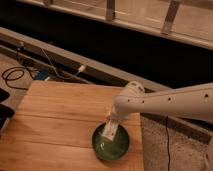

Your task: Place the bottle in the ceramic bowl

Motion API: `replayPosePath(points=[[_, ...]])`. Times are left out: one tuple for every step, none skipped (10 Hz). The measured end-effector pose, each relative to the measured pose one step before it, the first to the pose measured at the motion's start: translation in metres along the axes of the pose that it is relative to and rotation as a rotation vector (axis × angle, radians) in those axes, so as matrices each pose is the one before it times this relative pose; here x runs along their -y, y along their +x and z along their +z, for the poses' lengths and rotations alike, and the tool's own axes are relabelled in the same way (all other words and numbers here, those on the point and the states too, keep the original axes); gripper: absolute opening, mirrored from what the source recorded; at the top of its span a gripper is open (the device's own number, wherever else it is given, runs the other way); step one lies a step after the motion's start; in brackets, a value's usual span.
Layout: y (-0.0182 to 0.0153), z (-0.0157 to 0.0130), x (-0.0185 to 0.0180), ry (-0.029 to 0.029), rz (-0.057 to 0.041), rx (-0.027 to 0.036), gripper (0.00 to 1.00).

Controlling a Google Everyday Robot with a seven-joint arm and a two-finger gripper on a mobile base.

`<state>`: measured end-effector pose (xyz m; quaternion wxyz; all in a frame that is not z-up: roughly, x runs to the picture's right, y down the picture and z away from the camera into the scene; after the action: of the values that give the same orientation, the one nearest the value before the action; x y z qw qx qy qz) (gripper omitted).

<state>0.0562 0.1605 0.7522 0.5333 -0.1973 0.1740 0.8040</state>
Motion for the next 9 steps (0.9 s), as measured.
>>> replayPosePath(points=[[-0.00001, -0.00002, 0.00004, -0.00003, 0.00011, 0.00001, 0.73], [0.00003, -0.00001, 0.00004, -0.00005, 0.00033, -0.00014, 0.79], [-0.00002, 0.00000, 0.00015, 0.00011, 0.00018, 0.00002, 0.80], [-0.00004, -0.00004, 0.00001, -0.00006, 0.00014, 0.00009, 0.80], [0.00000, 0.00003, 0.00010, 0.00006, 0.00010, -0.00004, 0.80], [0.00003, 0.00001, -0.00003, -0.00004, -0.00003, -0.00005, 0.80], [0.00000, -0.00005, -0.00007, -0.00009, -0.00007, 0.00005, 0.80], [0.00001, 0.00001, -0.00001, 0.00002, 0.00000, -0.00004, 0.80], [0.00001, 0.00002, -0.00001, -0.00001, -0.00003, -0.00004, 0.80]])
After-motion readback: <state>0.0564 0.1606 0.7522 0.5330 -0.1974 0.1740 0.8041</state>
